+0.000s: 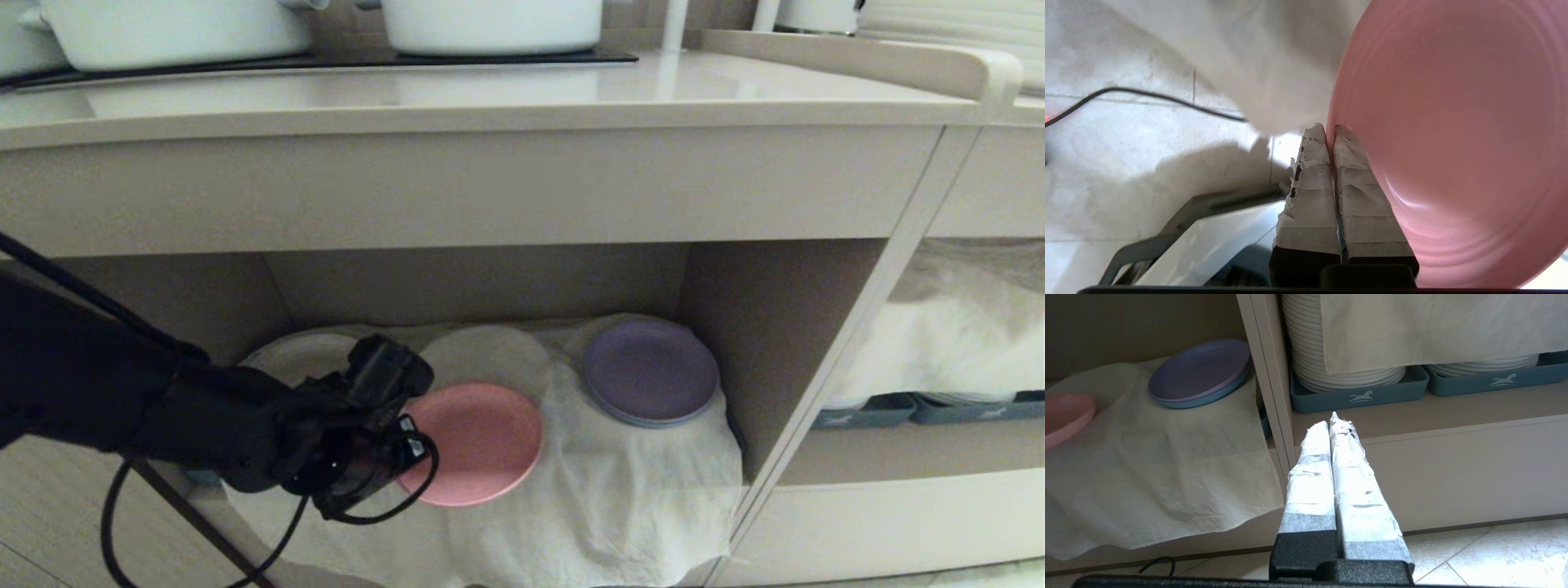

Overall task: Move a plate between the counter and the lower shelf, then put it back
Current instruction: Pick up the plate in the cupboard, then put the plate

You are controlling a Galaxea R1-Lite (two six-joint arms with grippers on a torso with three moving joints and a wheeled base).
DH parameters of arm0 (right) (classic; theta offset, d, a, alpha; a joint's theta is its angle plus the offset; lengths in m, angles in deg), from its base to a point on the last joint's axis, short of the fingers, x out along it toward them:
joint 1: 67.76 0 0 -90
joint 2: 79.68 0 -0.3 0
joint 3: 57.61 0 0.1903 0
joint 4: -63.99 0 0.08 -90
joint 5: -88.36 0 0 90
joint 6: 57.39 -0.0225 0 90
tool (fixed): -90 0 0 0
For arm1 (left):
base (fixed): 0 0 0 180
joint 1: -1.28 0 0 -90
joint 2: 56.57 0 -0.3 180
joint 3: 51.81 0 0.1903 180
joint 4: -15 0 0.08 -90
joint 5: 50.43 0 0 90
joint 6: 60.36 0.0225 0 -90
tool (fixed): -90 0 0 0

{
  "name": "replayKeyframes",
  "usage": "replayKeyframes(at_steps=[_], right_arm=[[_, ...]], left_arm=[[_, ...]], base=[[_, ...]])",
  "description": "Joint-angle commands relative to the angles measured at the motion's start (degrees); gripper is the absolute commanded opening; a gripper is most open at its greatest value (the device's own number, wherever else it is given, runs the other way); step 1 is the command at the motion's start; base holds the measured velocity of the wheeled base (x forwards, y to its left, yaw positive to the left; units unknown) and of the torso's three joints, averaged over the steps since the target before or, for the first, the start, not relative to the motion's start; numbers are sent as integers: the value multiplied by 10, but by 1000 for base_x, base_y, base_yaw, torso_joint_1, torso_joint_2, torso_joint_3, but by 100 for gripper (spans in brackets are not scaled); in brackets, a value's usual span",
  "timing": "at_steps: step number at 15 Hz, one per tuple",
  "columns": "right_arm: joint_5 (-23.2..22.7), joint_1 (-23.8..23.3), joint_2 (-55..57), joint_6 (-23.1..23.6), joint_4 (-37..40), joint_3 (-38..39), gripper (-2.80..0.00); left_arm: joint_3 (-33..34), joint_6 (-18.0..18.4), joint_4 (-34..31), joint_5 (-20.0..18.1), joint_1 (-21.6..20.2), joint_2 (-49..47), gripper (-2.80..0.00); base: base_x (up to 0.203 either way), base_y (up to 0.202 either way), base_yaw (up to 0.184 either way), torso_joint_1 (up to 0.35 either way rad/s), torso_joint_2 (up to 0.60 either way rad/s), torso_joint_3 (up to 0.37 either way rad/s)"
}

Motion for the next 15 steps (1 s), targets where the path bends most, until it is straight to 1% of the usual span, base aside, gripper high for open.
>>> replayKeyframes(at_steps=[1, 6, 12, 15], right_arm=[[0, 0, 0, 0, 0, 0, -280], [0, 0, 0, 0, 0, 0, -280], [0, 0, 0, 0, 0, 0, -280], [0, 0, 0, 0, 0, 0, -280]], left_arm=[[23, -9, 0, 1, 10, 34, -280], [78, -37, -1, 2, 36, 94, -280], [149, -75, -2, 3, 89, 185, -280], [176, -82, -15, 4, 96, 228, -280]], base=[[0, 0, 0, 0, 0, 0], [0, 0, 0, 0, 0, 0], [0, 0, 0, 0, 0, 0], [0, 0, 0, 0, 0, 0]])
